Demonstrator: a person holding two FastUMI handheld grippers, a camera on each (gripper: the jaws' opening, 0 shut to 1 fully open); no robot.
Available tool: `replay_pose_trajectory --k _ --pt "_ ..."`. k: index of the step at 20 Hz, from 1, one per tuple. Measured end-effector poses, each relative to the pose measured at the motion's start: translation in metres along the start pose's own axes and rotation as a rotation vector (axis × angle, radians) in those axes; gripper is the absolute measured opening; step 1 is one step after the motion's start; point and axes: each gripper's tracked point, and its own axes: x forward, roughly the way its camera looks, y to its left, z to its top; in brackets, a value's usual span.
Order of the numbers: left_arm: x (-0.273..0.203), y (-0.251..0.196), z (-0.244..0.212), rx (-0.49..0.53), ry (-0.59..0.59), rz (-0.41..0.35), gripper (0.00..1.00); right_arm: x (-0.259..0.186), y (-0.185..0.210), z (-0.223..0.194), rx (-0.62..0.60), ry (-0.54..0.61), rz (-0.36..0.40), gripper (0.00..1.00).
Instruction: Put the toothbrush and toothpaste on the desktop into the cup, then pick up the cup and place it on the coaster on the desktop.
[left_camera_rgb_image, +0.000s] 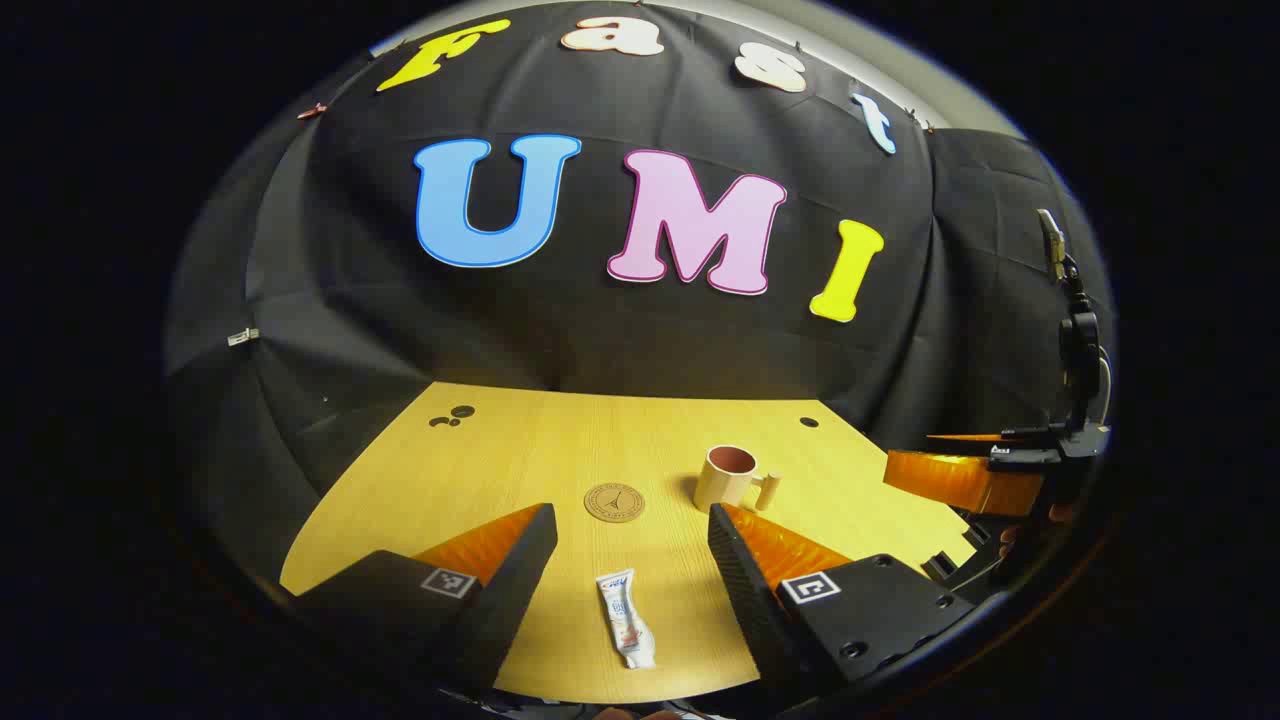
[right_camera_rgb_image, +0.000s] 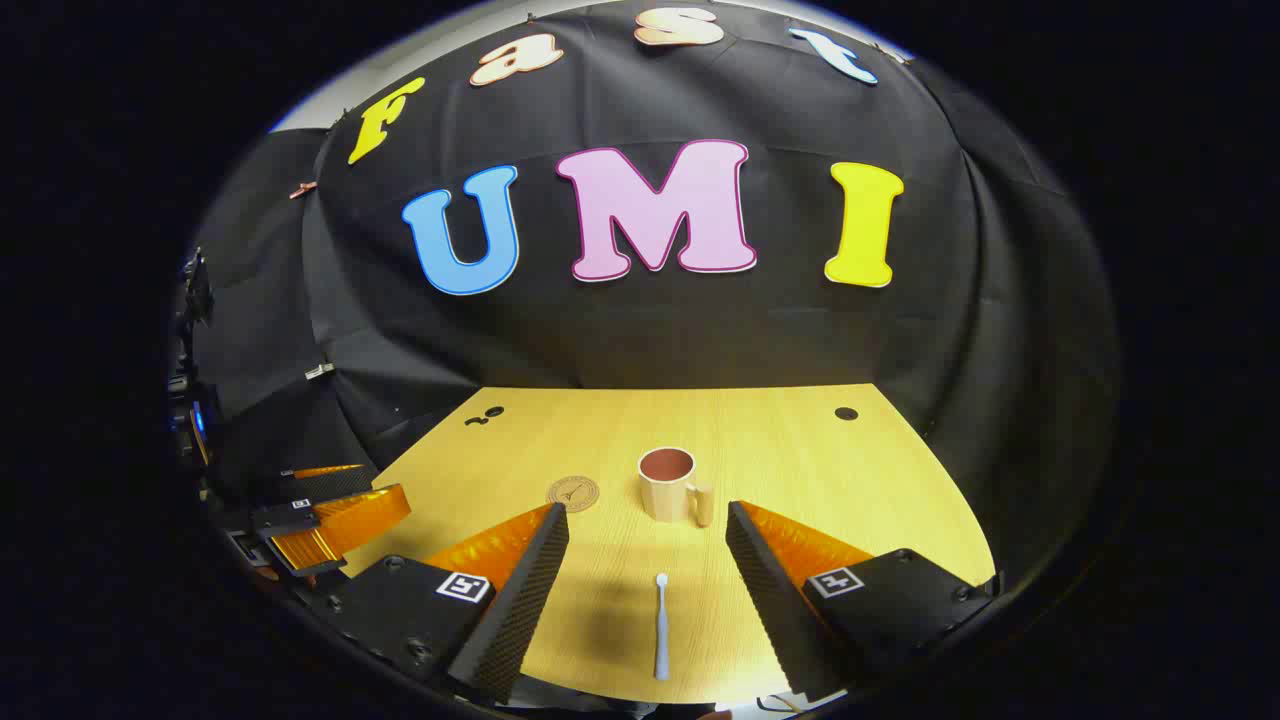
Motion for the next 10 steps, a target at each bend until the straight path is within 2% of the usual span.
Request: replay_pose_trajectory --k 10 --pt "0.0033 -0.0040 -0.0075 0.010 0.021 -0.004 0.95 0.0006 -0.0033 -0.0061 0.008 0.019 -0.002 0.98"
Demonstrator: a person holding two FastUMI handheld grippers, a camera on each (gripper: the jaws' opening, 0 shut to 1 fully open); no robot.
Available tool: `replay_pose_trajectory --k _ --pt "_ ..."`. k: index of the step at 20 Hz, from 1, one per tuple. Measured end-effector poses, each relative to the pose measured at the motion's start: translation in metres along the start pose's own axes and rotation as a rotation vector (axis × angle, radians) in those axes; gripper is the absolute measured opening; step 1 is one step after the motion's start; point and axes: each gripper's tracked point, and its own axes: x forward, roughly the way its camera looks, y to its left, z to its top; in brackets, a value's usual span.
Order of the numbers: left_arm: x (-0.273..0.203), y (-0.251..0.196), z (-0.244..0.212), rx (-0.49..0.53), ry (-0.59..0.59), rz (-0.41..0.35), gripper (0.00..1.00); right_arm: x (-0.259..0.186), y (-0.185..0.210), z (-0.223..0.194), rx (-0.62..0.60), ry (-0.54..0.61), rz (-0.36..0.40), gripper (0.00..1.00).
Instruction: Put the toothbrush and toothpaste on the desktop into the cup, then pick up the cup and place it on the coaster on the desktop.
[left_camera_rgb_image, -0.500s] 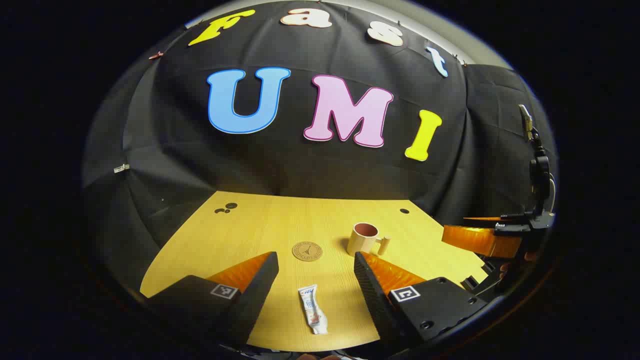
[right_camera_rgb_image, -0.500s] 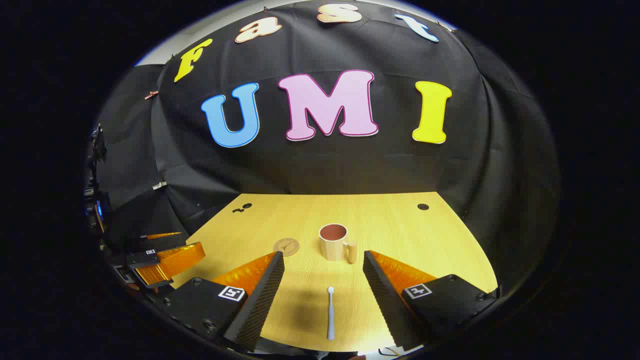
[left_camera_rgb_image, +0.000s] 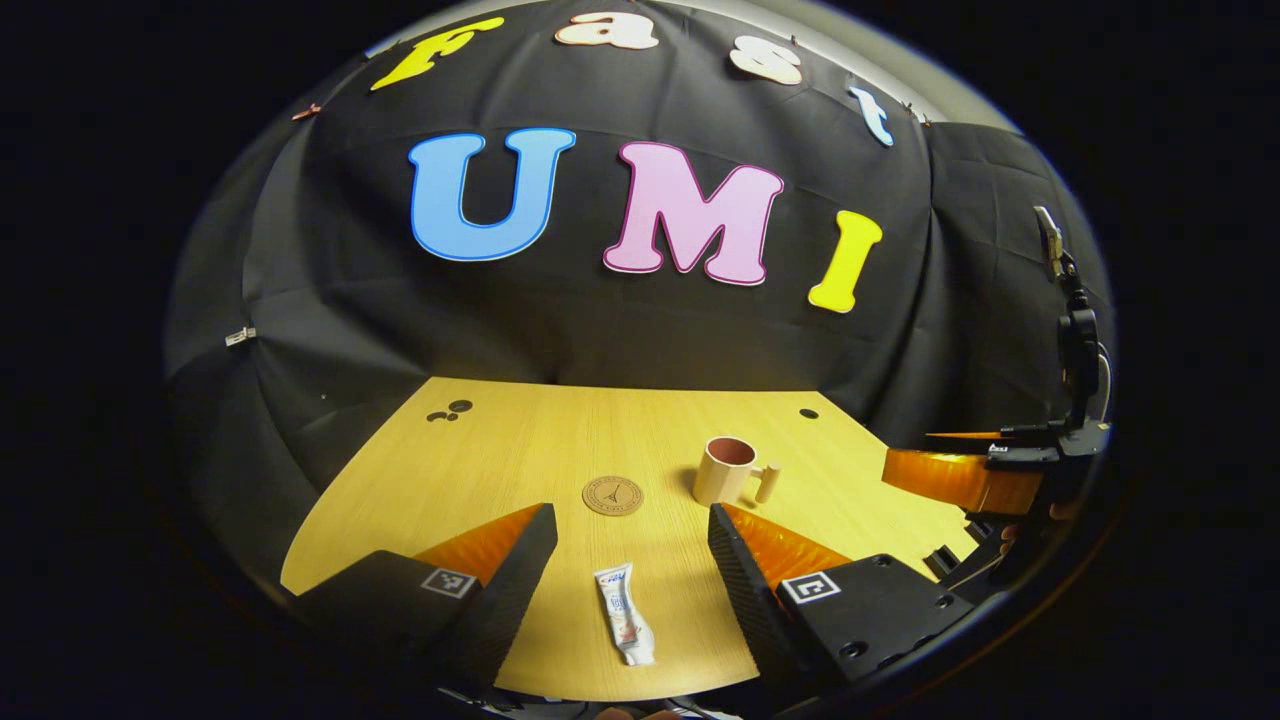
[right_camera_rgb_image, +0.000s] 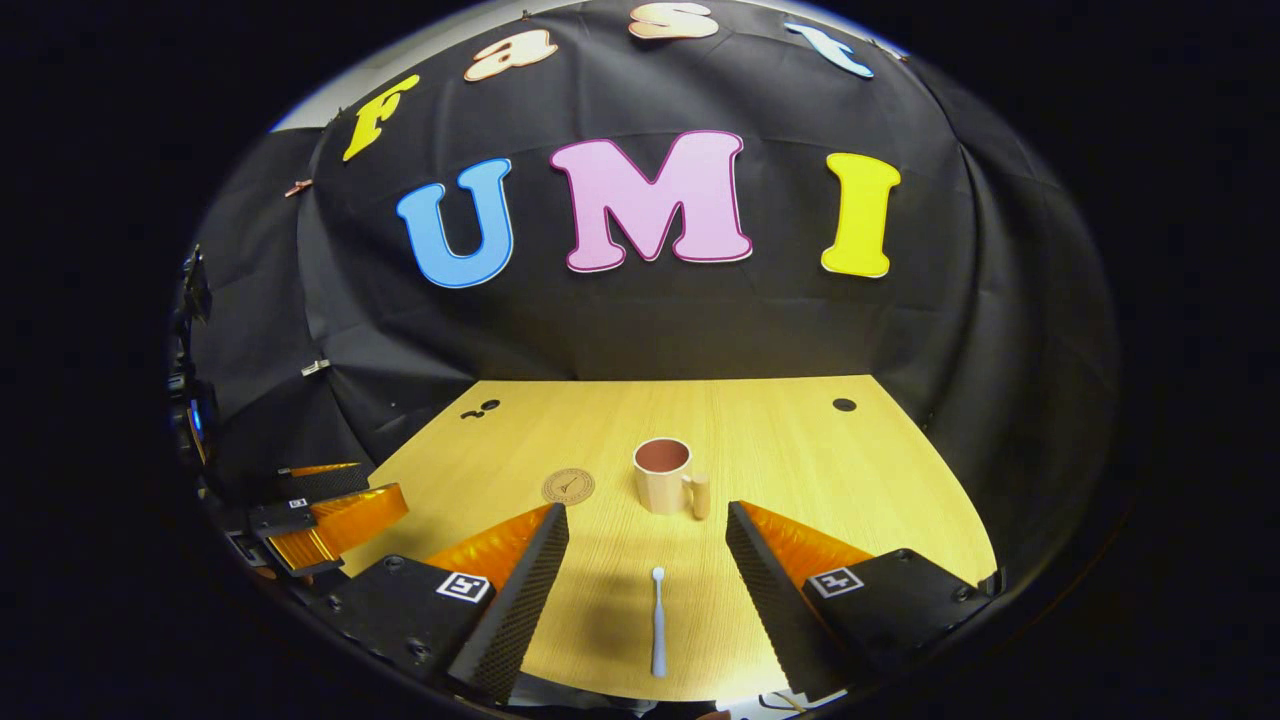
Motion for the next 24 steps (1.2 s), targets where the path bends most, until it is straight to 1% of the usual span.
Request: replay_pose_trajectory --k 7,15,20,24 --pt "0.003 0.001 -0.007 0.001 0.019 0.001 0.95 -0.001 0.000 -0.005 0.004 0.011 0.001 0.98" --pt "0.019 0.000 -0.030 0.002 0.093 0.011 0.95 0.002 -0.009 -0.013 0.014 0.038 -0.002 0.98" --pt "0.027 -0.003 -0.029 0.001 0.095 0.007 0.95 0.007 -0.014 -0.018 0.018 0.058 0.000 0.98" --pt "0.034 0.001 -0.047 -0.011 0.150 0.016 0.95 0.013 -0.012 -0.024 0.021 0.079 0.009 0.98"
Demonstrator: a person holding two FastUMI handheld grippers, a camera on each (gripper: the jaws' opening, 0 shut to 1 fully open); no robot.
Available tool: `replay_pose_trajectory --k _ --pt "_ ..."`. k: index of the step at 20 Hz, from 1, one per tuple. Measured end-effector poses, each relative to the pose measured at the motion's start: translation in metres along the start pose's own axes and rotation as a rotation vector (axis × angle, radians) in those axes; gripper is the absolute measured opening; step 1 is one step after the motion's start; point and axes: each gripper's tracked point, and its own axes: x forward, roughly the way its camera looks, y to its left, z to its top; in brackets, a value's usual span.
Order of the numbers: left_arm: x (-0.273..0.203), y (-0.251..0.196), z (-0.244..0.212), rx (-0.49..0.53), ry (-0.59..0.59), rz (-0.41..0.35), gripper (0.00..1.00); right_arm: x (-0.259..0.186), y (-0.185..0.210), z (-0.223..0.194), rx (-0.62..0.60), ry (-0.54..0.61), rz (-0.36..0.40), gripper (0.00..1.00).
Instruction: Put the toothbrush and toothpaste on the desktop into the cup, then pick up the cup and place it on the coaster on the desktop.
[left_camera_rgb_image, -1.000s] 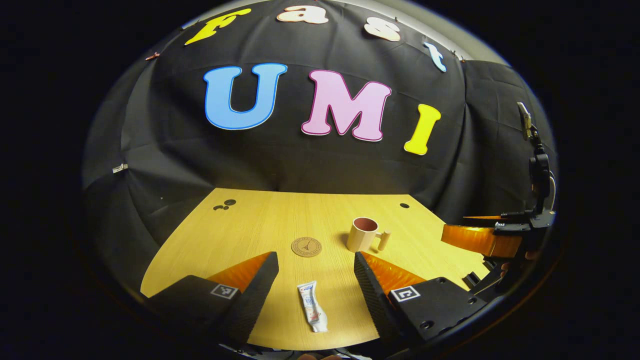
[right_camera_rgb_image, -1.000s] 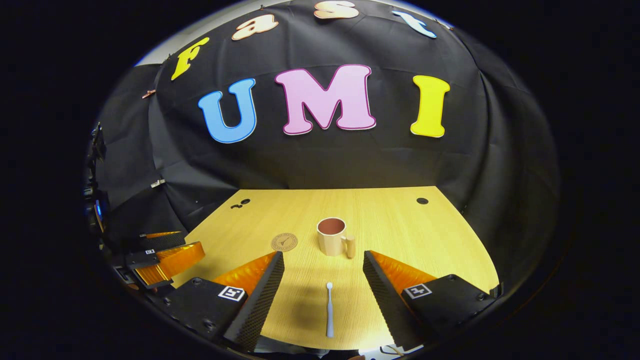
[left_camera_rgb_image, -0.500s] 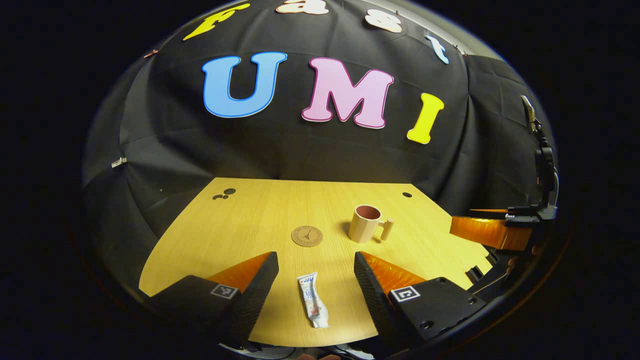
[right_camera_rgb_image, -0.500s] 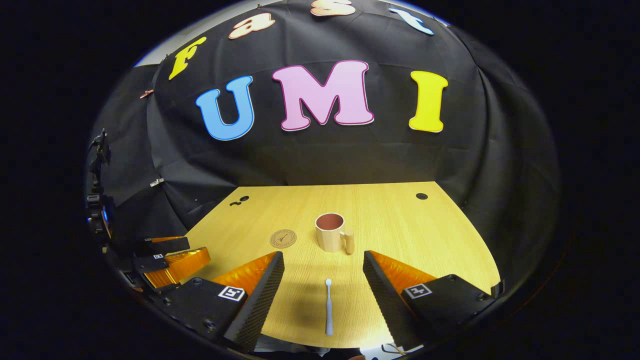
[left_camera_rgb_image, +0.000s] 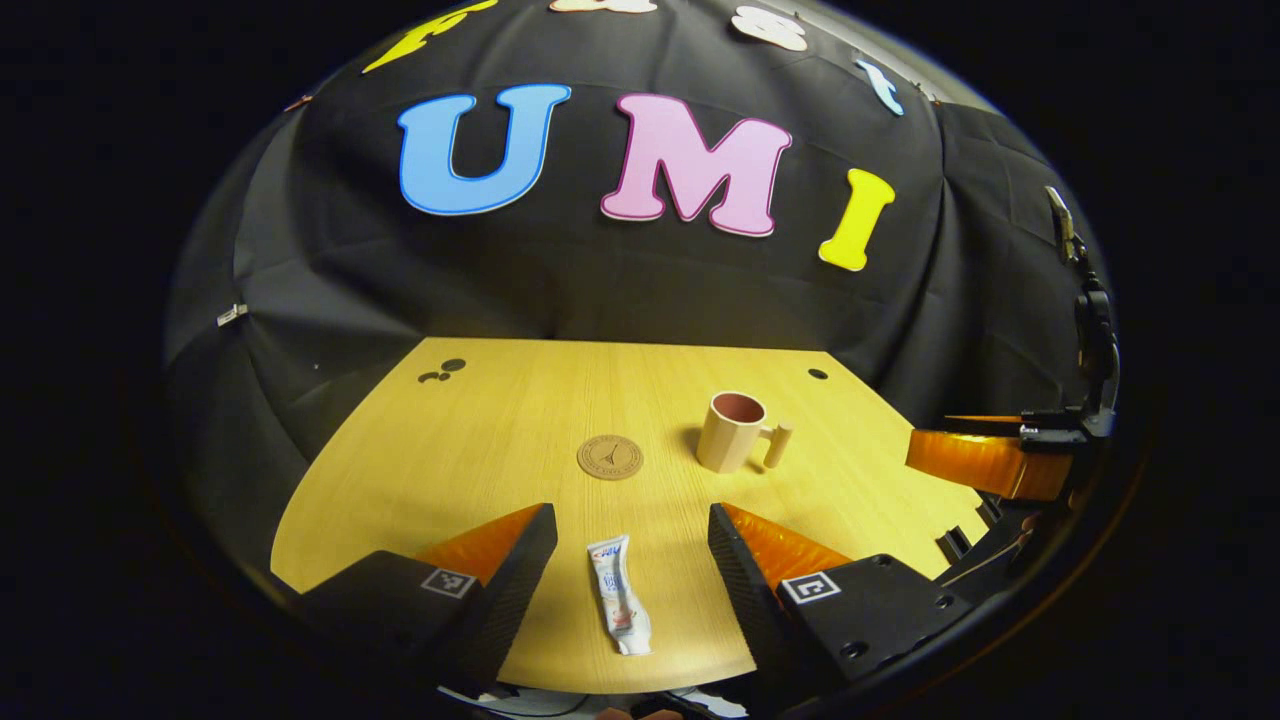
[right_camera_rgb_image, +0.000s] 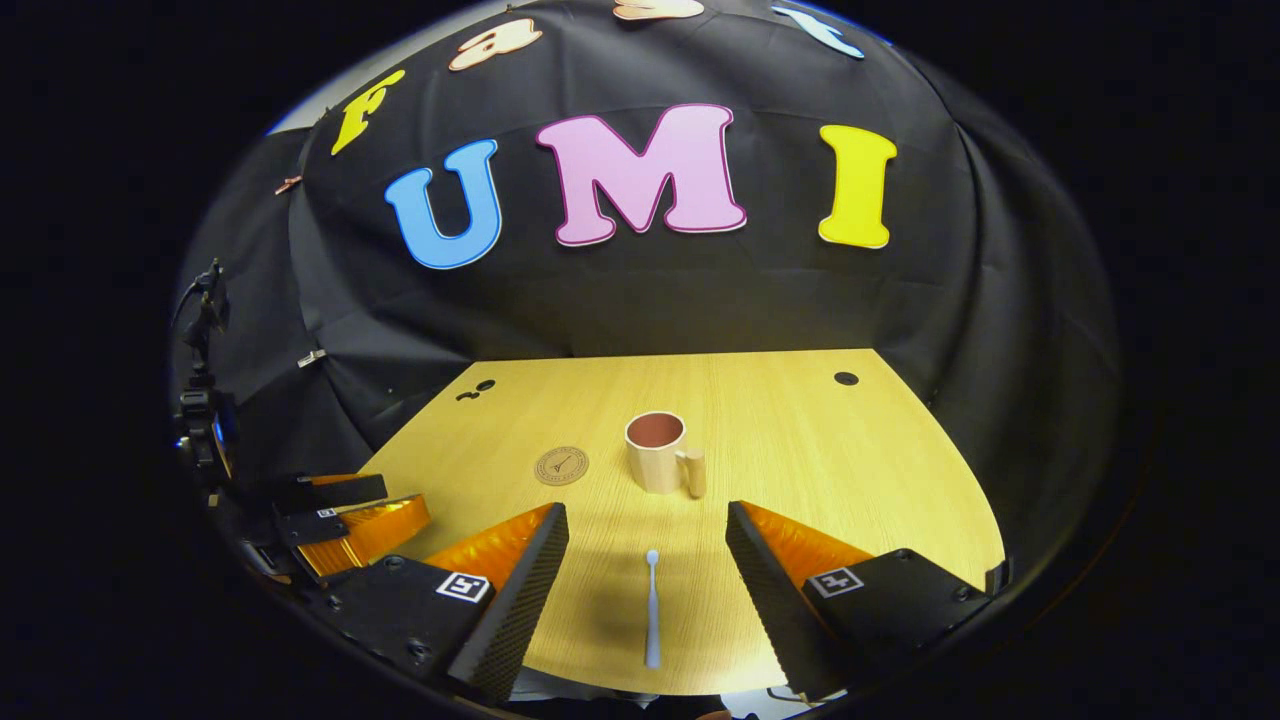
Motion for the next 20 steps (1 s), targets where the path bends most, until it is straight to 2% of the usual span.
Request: replay_pose_trajectory --k 5,6,7,9,10,11,12,20 --pt "0.023 0.005 -0.033 -0.054 0.093 0.010 0.95 0.005 -0.002 -0.007 -0.017 0.021 0.008 0.98" --pt "0.029 0.004 -0.041 -0.059 0.118 0.013 0.87 0.007 -0.002 -0.009 -0.018 0.027 0.011 0.98" --pt "0.034 0.005 -0.049 -0.062 0.137 0.019 0.95 0.009 -0.003 -0.011 -0.019 0.035 0.013 0.98" --pt "0.047 0.008 -0.065 -0.065 0.182 0.037 0.94 0.012 -0.005 -0.017 -0.020 0.051 0.015 0.98" --pt "0.054 0.008 -0.073 -0.067 0.206 0.040 0.93 0.013 -0.008 -0.019 -0.019 0.058 0.016 0.98" --pt "0.061 0.009 -0.082 -0.069 0.231 0.039 0.84 0.014 -0.009 -0.021 -0.017 0.068 0.017 0.98" --pt "0.068 0.009 -0.089 -0.072 0.254 0.036 0.91 0.015 -0.011 -0.025 -0.015 0.076 0.017 0.98" --pt "0.112 0.017 -0.126 -0.091 0.365 0.060 0.88 0.023 -0.032 -0.045 0.004 0.143 0.008 0.98"
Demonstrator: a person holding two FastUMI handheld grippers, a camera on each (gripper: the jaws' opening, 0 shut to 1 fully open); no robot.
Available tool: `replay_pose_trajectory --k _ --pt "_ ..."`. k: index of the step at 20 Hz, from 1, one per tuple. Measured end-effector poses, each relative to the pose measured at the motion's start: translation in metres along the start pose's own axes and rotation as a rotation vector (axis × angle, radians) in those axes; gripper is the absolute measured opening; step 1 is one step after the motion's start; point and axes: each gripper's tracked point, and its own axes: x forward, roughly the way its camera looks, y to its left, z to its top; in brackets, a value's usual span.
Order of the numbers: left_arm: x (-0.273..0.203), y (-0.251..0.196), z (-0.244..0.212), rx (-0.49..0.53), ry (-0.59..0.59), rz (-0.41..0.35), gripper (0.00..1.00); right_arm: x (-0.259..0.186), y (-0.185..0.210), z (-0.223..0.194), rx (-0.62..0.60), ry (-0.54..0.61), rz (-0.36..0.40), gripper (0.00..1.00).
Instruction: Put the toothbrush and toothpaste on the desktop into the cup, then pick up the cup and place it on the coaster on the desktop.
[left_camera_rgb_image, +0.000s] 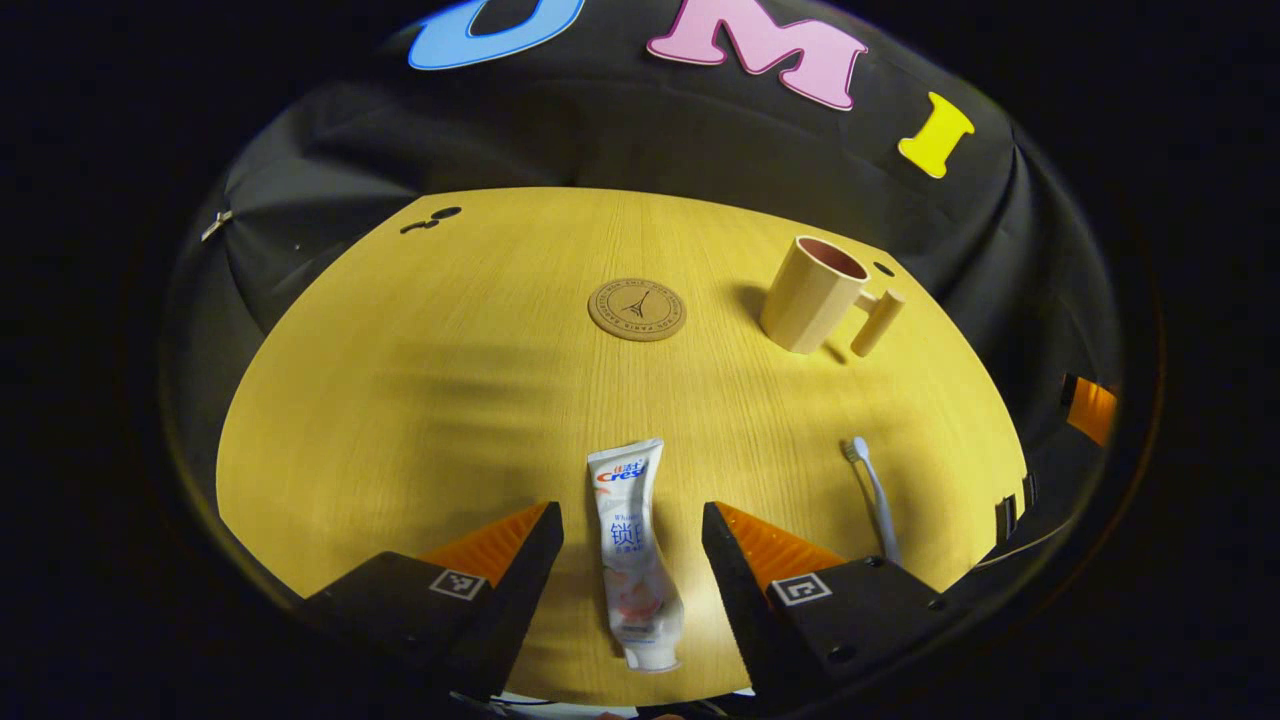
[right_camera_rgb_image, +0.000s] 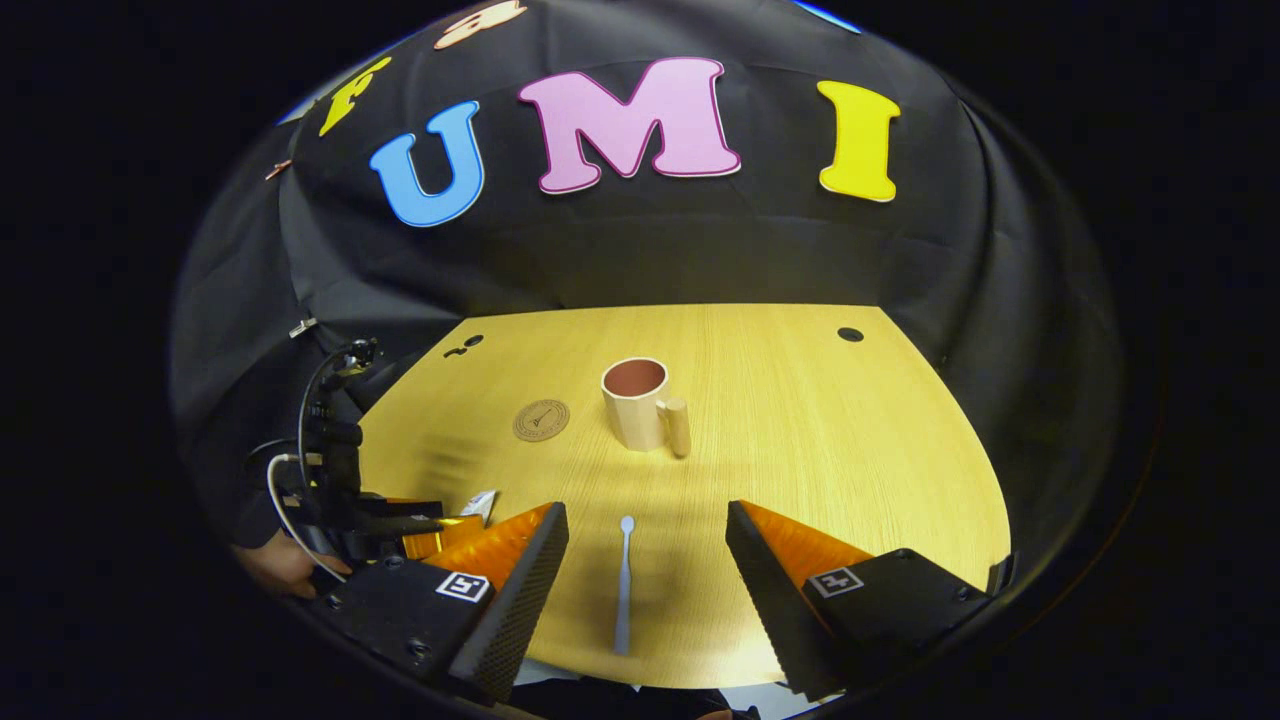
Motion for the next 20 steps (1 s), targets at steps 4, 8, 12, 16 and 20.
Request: replay_pose_trajectory --k 4,8,12,16,20 --pt "0.015 -0.001 -0.004 0.016 0.032 0.006 0.86 0.004 -0.009 -0.006 0.013 0.026 0.000 0.98" --pt "0.022 -0.003 -0.009 0.041 0.052 0.012 0.77 0.009 -0.012 -0.010 0.025 0.042 0.007 0.98" --pt "0.026 0.000 -0.012 0.058 0.062 0.030 0.73 0.014 -0.010 -0.019 0.029 0.076 0.017 0.98" --pt "0.027 0.003 -0.011 0.043 0.073 0.013 0.45 0.018 -0.004 -0.037 0.017 0.139 0.035 0.98" --pt "0.025 0.004 -0.009 -0.007 0.073 -0.044 0.36 0.025 -0.001 -0.055 -0.013 0.210 0.035 0.98"
